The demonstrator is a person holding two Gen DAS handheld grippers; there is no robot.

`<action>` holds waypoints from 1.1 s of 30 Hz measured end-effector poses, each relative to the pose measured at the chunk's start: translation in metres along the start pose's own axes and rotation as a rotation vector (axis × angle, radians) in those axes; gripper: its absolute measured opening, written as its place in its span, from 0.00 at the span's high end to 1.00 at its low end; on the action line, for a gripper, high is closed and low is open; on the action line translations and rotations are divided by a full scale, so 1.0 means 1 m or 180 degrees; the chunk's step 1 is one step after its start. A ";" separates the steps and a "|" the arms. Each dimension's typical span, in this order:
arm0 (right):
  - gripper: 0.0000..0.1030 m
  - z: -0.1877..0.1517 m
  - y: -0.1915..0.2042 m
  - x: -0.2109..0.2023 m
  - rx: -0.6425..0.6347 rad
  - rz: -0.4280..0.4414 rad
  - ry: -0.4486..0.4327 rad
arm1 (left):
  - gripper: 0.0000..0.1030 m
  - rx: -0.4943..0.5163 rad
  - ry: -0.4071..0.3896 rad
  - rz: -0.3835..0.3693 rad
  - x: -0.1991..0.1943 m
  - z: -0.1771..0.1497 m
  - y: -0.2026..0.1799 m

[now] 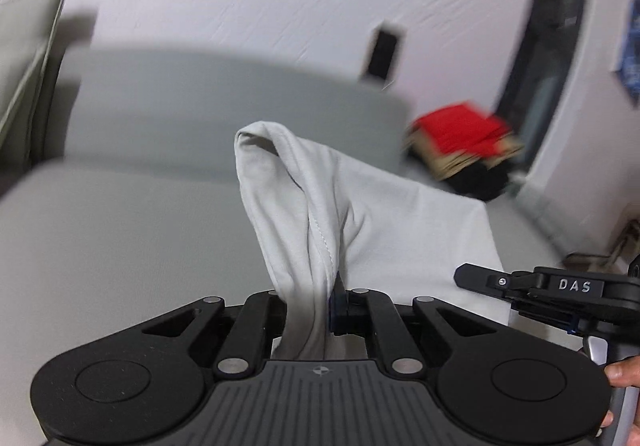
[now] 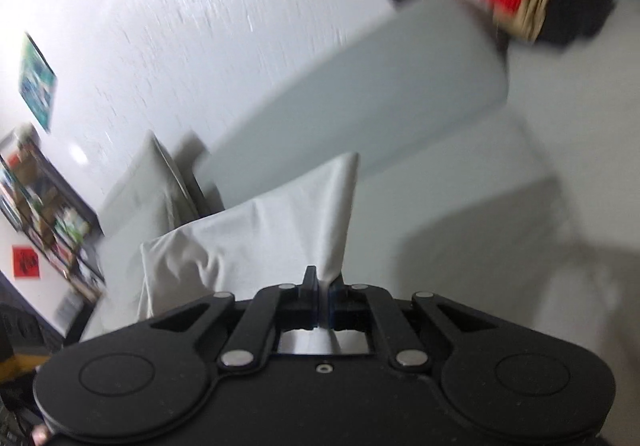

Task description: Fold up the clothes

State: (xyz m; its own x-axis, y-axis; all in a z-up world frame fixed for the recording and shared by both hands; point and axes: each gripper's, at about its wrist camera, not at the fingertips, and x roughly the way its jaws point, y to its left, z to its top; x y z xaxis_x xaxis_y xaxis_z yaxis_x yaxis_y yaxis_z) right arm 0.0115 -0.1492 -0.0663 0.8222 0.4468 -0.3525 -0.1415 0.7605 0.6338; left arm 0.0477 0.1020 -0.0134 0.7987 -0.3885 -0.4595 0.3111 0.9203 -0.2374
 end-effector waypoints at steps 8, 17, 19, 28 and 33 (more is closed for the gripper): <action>0.96 0.030 -0.041 -0.166 -0.0081 -0.0356 -0.0815 | 0.93 0.0476 -0.0268 -0.0644 -0.009 0.005 -0.153; 0.96 0.081 -0.136 -0.222 0.0059 -0.1075 -0.1235 | 0.93 0.0548 0.0149 -0.1156 0.107 0.003 -0.286; 0.96 0.099 -0.160 -0.214 0.0103 -0.1188 -0.1214 | 0.93 0.0586 0.0218 -0.1161 0.132 0.003 -0.305; 0.94 0.148 -0.267 -0.118 0.0383 -0.1547 -0.0631 | 0.77 0.0587 0.0720 -0.0670 0.259 -0.014 -0.295; 0.70 0.129 -0.296 -0.118 0.0445 -0.1887 -0.0451 | 0.63 0.0636 0.0718 -0.0211 0.264 -0.032 -0.251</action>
State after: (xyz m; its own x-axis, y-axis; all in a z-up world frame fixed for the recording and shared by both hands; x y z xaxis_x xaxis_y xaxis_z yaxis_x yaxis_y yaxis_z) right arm 0.0275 -0.4882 -0.1236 0.8053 -0.1062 -0.5832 0.4267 0.7869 0.4458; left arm 0.1642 -0.2335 -0.1022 0.6456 -0.4281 -0.6323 0.4717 0.8748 -0.1106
